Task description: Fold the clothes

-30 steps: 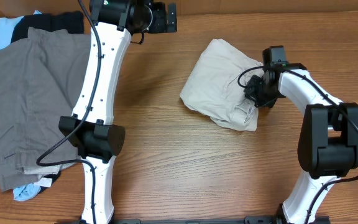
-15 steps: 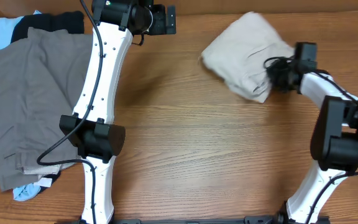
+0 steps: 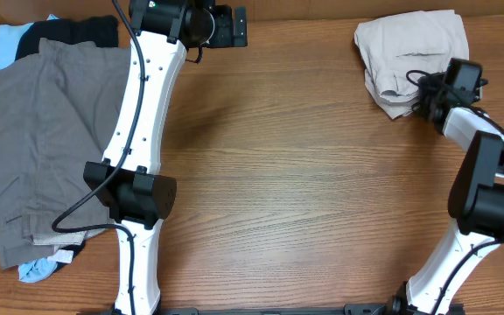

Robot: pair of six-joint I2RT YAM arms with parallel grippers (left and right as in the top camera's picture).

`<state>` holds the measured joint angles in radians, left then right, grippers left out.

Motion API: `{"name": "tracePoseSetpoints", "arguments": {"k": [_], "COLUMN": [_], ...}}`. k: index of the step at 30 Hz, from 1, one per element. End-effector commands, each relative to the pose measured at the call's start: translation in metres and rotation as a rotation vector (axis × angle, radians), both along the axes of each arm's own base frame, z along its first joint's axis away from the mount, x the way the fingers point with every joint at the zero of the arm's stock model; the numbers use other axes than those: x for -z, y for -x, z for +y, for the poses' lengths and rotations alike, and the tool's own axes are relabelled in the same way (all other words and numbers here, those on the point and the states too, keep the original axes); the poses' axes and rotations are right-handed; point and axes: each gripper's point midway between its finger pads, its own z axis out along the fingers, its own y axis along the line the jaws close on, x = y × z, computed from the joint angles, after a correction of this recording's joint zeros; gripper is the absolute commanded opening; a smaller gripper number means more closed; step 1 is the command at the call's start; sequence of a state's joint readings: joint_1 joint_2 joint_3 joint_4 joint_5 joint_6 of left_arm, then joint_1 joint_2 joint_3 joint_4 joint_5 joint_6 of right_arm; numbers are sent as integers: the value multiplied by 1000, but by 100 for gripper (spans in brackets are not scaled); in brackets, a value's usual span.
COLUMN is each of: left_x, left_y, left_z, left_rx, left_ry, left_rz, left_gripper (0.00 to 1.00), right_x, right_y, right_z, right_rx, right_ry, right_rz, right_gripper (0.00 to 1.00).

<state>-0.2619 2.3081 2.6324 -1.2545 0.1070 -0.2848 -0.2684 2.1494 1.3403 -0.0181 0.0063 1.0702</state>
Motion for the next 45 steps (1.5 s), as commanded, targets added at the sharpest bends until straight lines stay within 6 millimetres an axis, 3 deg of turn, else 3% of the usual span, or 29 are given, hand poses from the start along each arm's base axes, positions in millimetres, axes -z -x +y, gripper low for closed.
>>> {"name": "tracePoseSetpoints", "arguments": {"k": [1, 4, 5, 6, 8, 9, 12, 18, 25, 30, 37, 41, 45], "left_x": [-1, -1, -2, -2, -2, -2, -1, -1, 0, 0, 0, 0, 0], "left_y": [0, 0, 0, 0, 0, 0, 0, 1, 2, 2, 2, 2, 2], "left_z": [-1, -1, -1, -1, -1, -1, -1, -1, -1, -1, -1, -1, -1], "left_rx": [13, 13, 13, 13, 13, 13, 14, 13, 14, 14, 14, 14, 14], "left_ry": [-20, -20, -20, -20, -20, -20, -20, -20, -22, -22, -22, -22, -22], "left_rz": [-12, -12, -13, -13, -13, -13, -13, -11, -5, -5, -5, -5, -6], "left_gripper": [100, 100, 100, 100, 100, 100, 100, 100, 100, 100, 100, 100, 100], "right_x": [28, 35, 35, 34, 31, 28, 10, -62, -178, -229, -264, -240, -216], "right_y": [4, 6, 6, 6, 4, 4, 3, 25, 77, 120, 168, 204, 233], "right_z": [2, 0, -1, -2, -1, 0, 3, -5, -5, 16, 99, 136, 147], "right_rx": [55, 58, 58, 55, 15, -5, -67, -77, -131, -224, -588, -686, -708], "right_ry": [-30, -32, -30, -31, -25, -19, -36, -18, 188, 267, 235, 86, -6], "right_rz": [41, 54, 55, 53, 46, 42, 15, -2, -38, -45, -110, 16, 163], "right_gripper": [4, 7, 19, 34, 82, 100, 100, 100, 100, 100, 100, 100, 100]}}
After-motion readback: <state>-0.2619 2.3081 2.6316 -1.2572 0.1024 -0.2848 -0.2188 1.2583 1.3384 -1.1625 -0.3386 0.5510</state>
